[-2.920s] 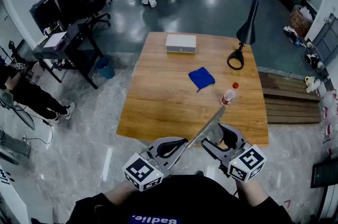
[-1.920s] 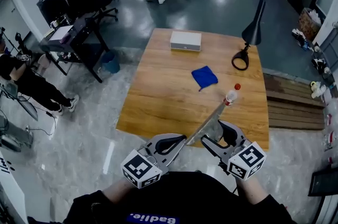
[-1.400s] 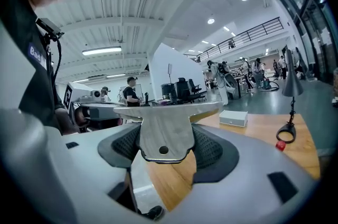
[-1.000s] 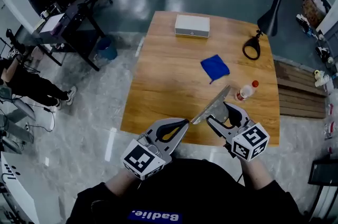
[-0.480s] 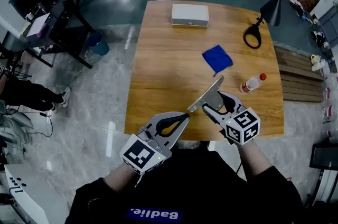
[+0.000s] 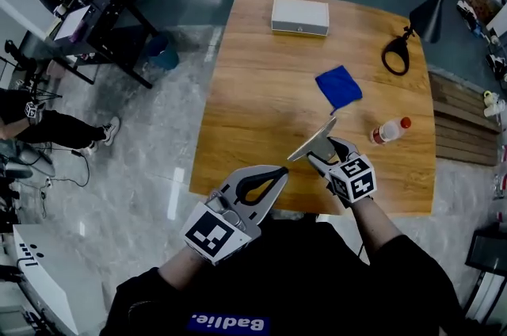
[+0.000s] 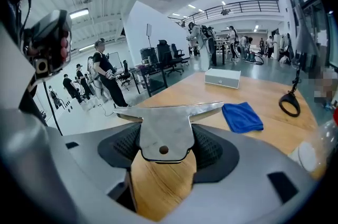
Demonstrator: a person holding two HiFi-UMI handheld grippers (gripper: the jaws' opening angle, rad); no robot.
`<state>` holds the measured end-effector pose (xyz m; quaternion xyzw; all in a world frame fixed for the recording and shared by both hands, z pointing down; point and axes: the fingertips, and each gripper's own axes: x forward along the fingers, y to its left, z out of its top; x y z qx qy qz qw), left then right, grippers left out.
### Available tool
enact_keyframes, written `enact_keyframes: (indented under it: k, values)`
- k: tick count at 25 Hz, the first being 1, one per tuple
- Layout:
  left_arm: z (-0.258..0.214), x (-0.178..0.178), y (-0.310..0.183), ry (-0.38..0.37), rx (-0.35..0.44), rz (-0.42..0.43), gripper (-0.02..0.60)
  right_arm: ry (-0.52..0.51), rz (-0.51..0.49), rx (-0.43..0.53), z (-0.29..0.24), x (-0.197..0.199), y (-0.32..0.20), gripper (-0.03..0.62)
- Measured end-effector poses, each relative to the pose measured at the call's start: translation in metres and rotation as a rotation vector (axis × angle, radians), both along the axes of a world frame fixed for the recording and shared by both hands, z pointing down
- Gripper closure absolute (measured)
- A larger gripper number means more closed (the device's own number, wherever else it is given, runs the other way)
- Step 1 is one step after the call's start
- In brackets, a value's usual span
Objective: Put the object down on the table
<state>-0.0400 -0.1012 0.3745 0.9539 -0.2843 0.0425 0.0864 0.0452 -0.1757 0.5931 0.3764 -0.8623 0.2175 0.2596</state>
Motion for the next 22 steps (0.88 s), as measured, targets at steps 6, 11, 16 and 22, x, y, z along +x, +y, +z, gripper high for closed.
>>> enact_keyframes:
  k: [6, 11, 16, 22]
  values:
    - [0.009, 0.001, 0.004, -0.037, -0.027, -0.053, 0.577, 0.070, -0.038, -0.068, 0.058, 0.003, -0.005, 0.302]
    - [0.013, -0.006, 0.006, -0.054, -0.046, -0.102, 0.578, 0.138, -0.097, -0.125, 0.102, 0.001, -0.004, 0.303]
    - [0.020, -0.010, 0.003, -0.070, -0.072, -0.133, 0.577, 0.214, -0.136, -0.188, 0.137, 0.007, -0.004, 0.302]
    - [0.025, -0.013, 0.000, -0.077, -0.084, -0.148, 0.578, 0.277, -0.162, -0.254, 0.163, 0.013, 0.001, 0.303]
